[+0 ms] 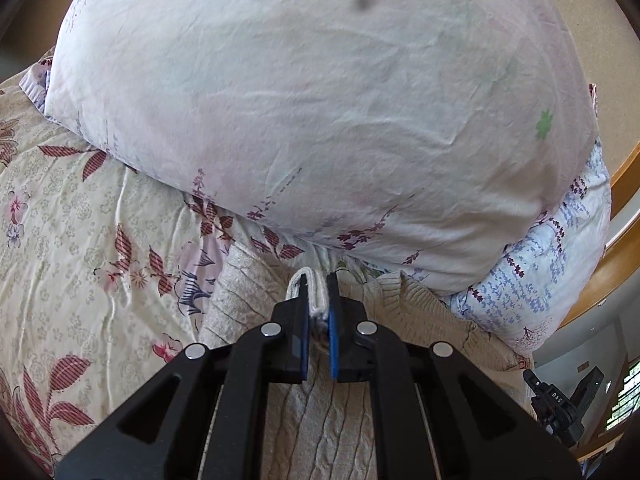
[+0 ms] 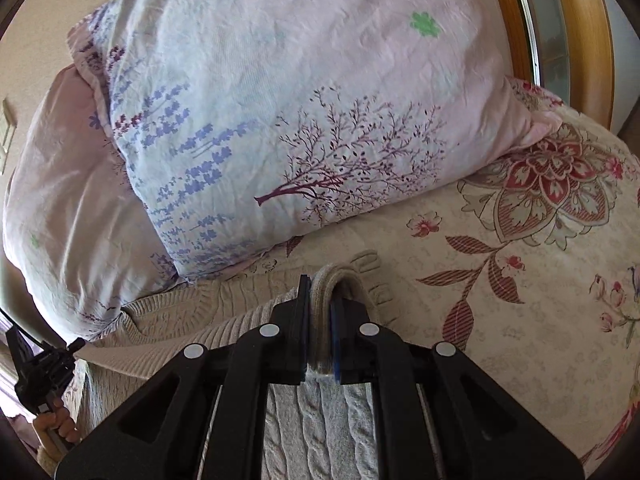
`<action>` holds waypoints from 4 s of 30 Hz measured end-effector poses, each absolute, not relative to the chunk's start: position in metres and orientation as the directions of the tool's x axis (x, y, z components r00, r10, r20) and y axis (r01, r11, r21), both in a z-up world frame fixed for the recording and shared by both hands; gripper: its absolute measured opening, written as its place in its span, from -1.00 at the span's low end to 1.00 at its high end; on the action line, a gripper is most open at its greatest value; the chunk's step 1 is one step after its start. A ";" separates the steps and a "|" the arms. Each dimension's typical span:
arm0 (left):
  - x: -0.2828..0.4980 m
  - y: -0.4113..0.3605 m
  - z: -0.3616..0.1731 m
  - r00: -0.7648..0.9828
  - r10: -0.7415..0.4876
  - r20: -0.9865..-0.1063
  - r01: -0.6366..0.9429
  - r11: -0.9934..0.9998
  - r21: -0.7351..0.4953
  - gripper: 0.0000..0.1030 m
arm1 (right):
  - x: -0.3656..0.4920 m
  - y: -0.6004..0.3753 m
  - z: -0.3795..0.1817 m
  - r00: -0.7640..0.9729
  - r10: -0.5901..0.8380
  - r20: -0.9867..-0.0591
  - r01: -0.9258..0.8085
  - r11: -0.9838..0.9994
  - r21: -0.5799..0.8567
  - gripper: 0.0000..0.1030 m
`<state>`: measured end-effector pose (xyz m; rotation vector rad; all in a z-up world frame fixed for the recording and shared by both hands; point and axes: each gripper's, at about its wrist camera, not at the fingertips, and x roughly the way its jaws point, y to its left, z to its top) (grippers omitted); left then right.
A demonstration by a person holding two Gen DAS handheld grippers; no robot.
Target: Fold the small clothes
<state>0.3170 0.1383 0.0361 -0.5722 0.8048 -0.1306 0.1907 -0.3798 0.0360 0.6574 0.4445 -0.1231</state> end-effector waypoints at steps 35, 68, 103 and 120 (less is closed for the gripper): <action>0.221 0.155 0.026 0.588 -0.382 -0.713 0.060 0.900 -0.433 -0.41 | 0.113 -0.372 0.005 0.847 0.095 -0.522 0.182 0.872 0.455 -0.59; 0.189 0.150 0.018 0.618 -0.319 -0.719 0.143 0.944 -0.296 -0.82 | 0.093 -0.360 -0.005 0.836 -0.029 -0.548 0.271 0.890 0.366 -0.78; 0.239 0.149 0.045 0.616 -0.400 -0.678 0.069 0.886 -0.459 0.44 | 0.114 -0.331 0.019 0.863 0.145 -0.484 0.116 0.876 0.468 0.45; 0.276 0.156 0.011 0.549 -0.508 -0.664 -0.007 0.791 -0.611 0.01 | 0.117 -0.326 0.016 0.871 0.165 -0.463 0.076 0.886 0.458 0.60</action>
